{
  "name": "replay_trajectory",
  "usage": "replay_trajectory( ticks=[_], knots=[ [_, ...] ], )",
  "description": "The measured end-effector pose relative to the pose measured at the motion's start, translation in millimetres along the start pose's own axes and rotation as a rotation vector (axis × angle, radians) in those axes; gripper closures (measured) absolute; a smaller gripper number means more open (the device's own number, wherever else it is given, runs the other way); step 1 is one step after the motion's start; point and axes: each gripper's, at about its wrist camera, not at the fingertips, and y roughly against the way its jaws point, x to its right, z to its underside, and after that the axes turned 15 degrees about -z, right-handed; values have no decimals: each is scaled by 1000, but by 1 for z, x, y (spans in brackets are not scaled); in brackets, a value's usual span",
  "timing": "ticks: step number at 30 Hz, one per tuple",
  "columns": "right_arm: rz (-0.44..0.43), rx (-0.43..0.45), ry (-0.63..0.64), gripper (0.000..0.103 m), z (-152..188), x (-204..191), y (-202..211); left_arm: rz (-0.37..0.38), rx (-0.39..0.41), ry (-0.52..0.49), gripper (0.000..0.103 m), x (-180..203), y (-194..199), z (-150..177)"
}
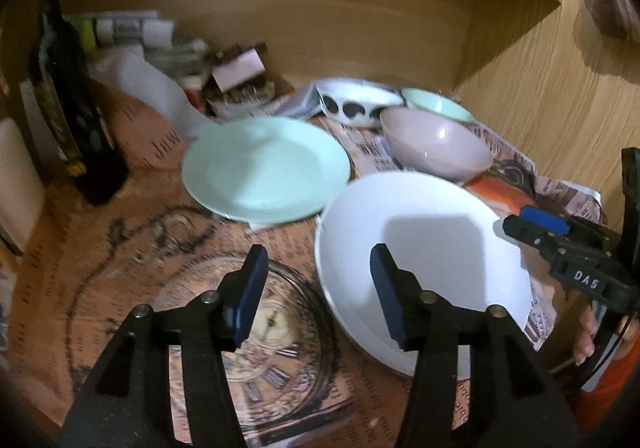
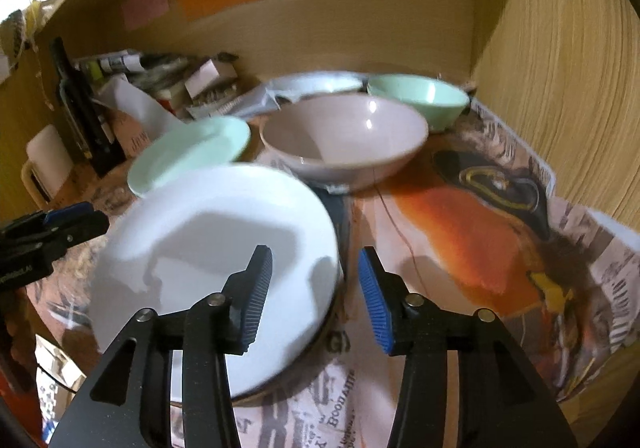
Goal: Organize plates and bowls
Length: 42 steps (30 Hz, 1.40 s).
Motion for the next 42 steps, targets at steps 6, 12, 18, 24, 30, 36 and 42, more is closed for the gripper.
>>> replay_trajectory(
  ticks=[6, 12, 18, 24, 30, 36, 42],
  knots=[
    [-67, 64, 49, 56, -23, -18, 9, -36, 82, 64, 29, -27, 23, -17],
    [-166, 74, 89, 56, -47, -38, -5, -87, 140, 147, 15, -62, 32, -33],
    [-204, 32, 149, 56, -66, -58, -32, -123, 121, 154, 14, -83, 18, -43],
    [-230, -34, 167, 56, -87, -70, -65, -149, 83, 148, 14, -95, -11, -54],
    [-243, -109, 158, 56, -108, -73, -97, -110, 1, 169, 14, -105, -50, -67],
    [-231, -204, 136, 56, -124, -60, -137, -102, -80, 172, 16, -108, -86, -72],
    [-197, -299, 148, 56, -130, -52, -170, -64, -159, 180, 33, -107, -114, -72]
  ],
)
